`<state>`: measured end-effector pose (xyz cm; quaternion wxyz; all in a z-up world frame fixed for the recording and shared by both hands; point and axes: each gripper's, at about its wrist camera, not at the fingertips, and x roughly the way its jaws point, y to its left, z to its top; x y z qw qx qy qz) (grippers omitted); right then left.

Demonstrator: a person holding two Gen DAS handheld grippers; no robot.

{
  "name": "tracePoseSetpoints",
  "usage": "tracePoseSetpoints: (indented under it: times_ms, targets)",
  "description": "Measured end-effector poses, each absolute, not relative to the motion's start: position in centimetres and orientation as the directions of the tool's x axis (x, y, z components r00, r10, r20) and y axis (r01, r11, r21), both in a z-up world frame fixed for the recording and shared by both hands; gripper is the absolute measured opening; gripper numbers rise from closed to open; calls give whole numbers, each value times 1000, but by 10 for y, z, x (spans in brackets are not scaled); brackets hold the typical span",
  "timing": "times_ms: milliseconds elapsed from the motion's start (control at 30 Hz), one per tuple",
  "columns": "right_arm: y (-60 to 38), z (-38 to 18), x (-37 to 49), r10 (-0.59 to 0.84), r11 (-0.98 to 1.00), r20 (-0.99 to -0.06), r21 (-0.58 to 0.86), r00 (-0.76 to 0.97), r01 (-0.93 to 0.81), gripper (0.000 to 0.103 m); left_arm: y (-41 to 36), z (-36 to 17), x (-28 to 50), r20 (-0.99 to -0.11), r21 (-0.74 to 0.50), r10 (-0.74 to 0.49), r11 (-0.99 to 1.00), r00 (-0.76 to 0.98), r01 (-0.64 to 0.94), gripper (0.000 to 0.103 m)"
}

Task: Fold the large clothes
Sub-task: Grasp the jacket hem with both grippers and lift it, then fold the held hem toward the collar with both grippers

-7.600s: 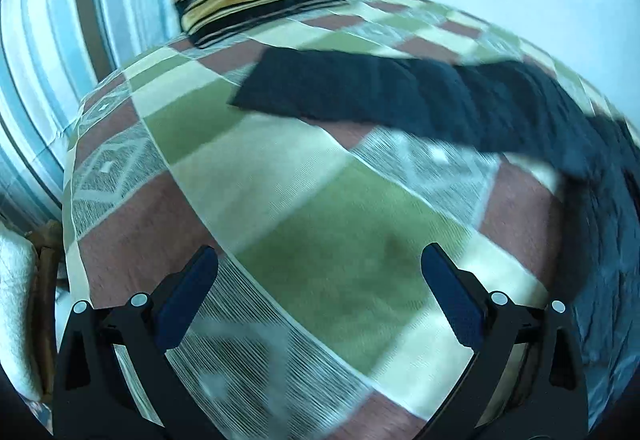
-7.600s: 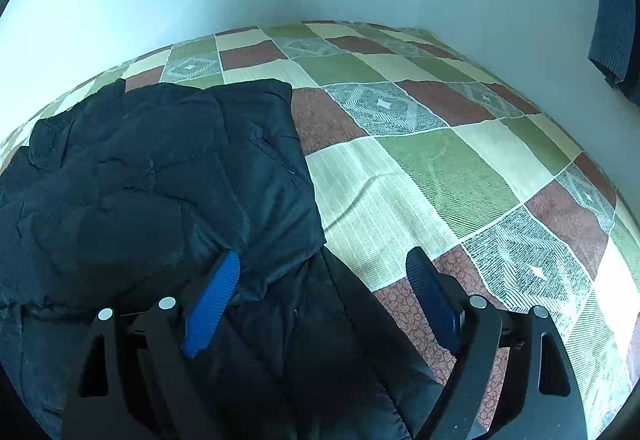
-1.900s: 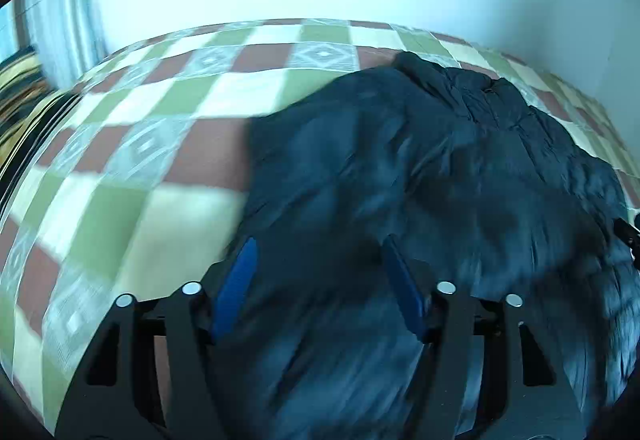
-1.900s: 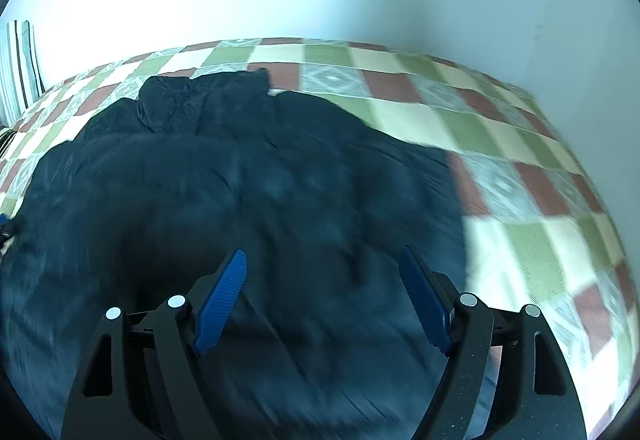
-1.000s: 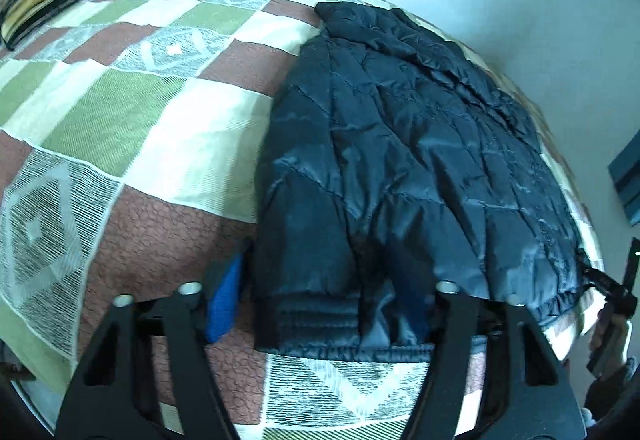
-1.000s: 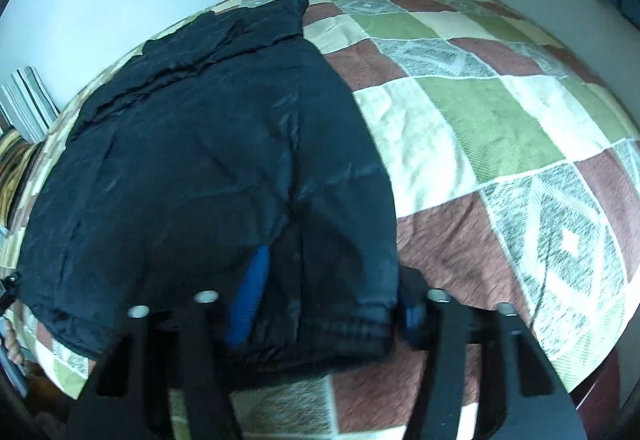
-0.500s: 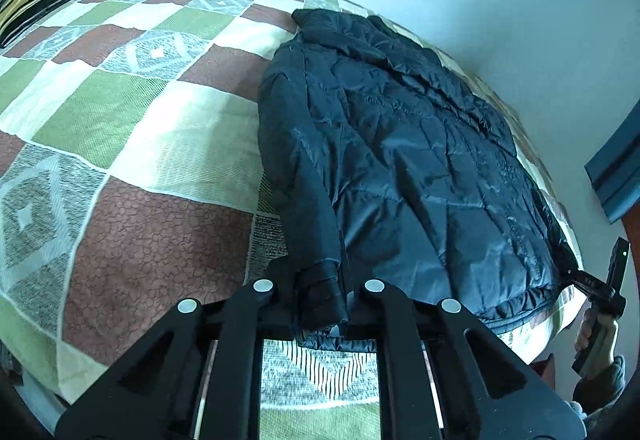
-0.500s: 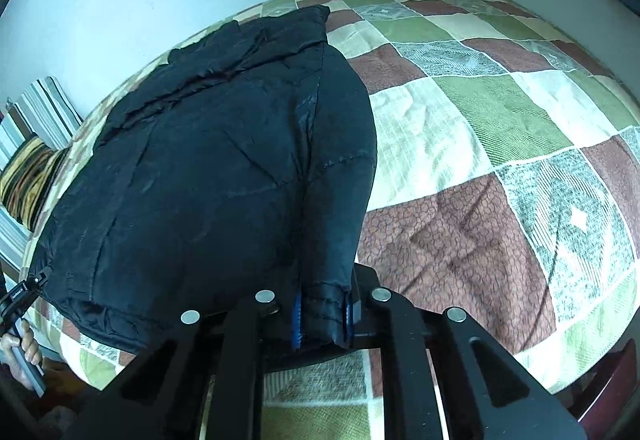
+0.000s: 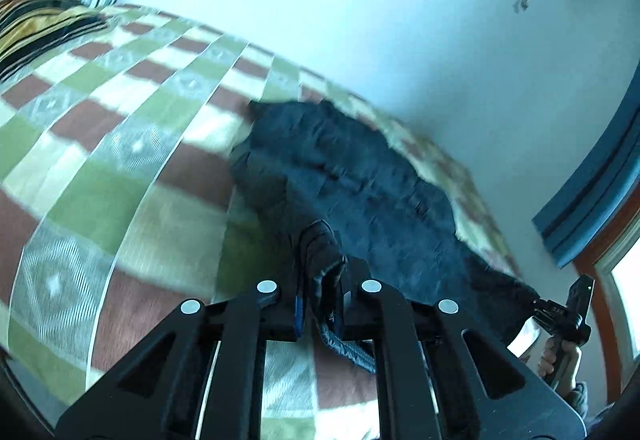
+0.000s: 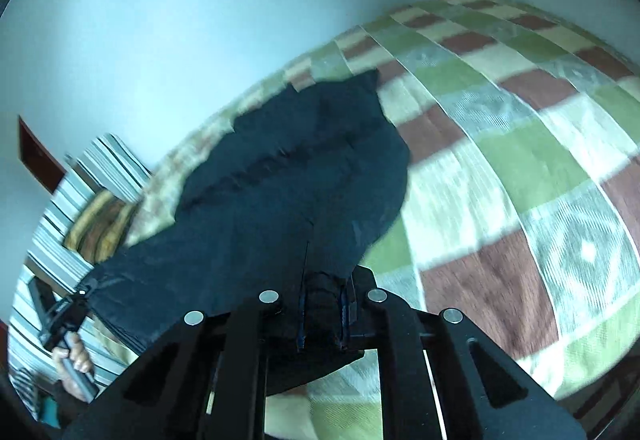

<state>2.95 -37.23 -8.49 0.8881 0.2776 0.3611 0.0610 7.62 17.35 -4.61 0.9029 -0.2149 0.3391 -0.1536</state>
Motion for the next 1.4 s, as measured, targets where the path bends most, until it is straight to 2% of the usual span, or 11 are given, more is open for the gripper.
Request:
tracePoseSetpoints:
  times_ms: [200, 400, 600, 833, 1033, 1167, 1233, 1267, 1400]
  targets:
    - [-384, -59, 97, 325, 817, -556, 573, 765, 69, 11, 168, -20, 144, -528, -446, -389, 883, 754, 144, 10]
    - [-394, -64, 179, 316, 803, -583, 584, 748, 116, 11, 161, -23, 229, -559, -423, -354, 899, 750, 109, 10]
    - [-398, -95, 255, 311, 795, -648, 579, 695, 183, 11, 151, -64, 315, -646, -394, -316, 918, 695, 51, 10]
    - [-396, -148, 311, 306, 801, -728, 545, 614, 247, 11, 145, -125, 377, -740, -361, -285, 933, 609, -2, 10]
    - [-396, -157, 316, 314, 796, -728, 552, 609, 250, 11, 145, -142, 386, -747, -374, -308, 927, 589, 11, 11]
    - [-396, -144, 306, 323, 808, -710, 551, 625, 208, 23, 150, -129, 376, -722, -387, -329, 921, 609, 39, 24]
    - [-397, -137, 302, 319, 813, -703, 547, 635, 197, 33, 152, -119, 368, -708, -389, -336, 920, 622, 53, 38]
    - [-397, -132, 298, 318, 815, -697, 547, 642, 191, 36, 155, -114, 363, -696, -397, -344, 916, 631, 61, 40]
    - [-402, -116, 282, 304, 821, -666, 546, 681, 167, 64, 165, -101, 350, -666, -413, -356, 908, 656, 74, 58]
